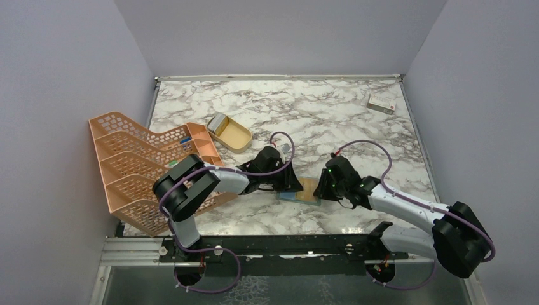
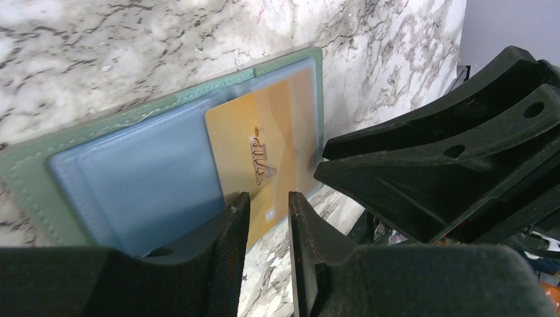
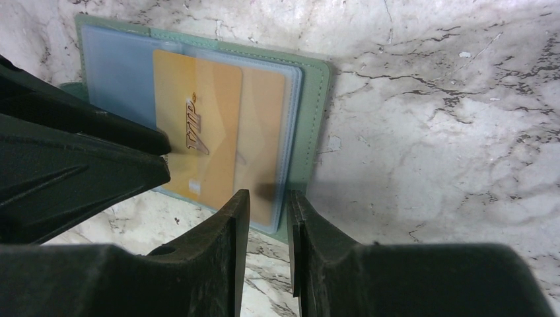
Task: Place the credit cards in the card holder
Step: Insert the credit card into the card holder.
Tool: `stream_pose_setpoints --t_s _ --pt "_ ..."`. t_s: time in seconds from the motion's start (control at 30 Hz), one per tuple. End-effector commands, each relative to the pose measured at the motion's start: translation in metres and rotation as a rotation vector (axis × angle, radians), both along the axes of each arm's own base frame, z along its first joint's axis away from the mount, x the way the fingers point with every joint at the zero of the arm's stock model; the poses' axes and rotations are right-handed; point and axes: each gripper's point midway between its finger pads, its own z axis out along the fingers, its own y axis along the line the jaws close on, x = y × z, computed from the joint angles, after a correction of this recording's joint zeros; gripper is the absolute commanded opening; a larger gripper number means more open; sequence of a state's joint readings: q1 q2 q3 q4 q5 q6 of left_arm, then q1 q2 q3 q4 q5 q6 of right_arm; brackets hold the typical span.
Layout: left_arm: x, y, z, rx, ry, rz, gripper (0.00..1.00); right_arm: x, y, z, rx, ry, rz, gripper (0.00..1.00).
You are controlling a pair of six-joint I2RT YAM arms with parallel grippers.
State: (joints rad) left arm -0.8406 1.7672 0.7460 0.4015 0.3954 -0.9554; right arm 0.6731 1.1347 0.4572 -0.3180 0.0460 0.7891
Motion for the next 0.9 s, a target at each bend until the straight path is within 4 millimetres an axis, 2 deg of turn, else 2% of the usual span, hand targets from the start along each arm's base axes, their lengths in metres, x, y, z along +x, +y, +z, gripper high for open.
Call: stream_pose_setpoints --t_s 0.0,0.13,0.27,0.37,0.4,0.53,0.87 --pt "0.003 -0.018 0.006 -0.022 -0.032 -0.009 0.29 0.001 0.006 -0.002 0.033 -0.011 0.011 0.28" --pt "0.004 -0.021 0.018 -0.041 -0.057 -0.008 0.29 0.001 0.005 0.0 0.021 -0.016 0.014 0.28" --pt "0.009 -0.014 0.028 -0.021 -0.1 0.02 0.34 0.004 0.0 0.008 0.003 -0.043 0.009 0.28" --pt "0.014 -0.001 0.016 0.083 -0.124 0.034 0.4 0.007 -0.004 0.013 -0.019 -0.061 0.0 0.28" --pt "0.017 0.0 0.025 0.087 -0.153 0.032 0.42 0.008 -0.006 0.014 -0.027 -0.067 -0.005 0.28" --pt "0.019 0.006 0.023 0.118 -0.175 0.041 0.48 0.01 -0.012 0.013 -0.058 -0.079 -0.018 0.28" --pt "0.016 0.002 -0.004 0.147 -0.109 0.021 0.53 0.006 -0.008 -0.005 -0.056 -0.035 -0.007 0.28"
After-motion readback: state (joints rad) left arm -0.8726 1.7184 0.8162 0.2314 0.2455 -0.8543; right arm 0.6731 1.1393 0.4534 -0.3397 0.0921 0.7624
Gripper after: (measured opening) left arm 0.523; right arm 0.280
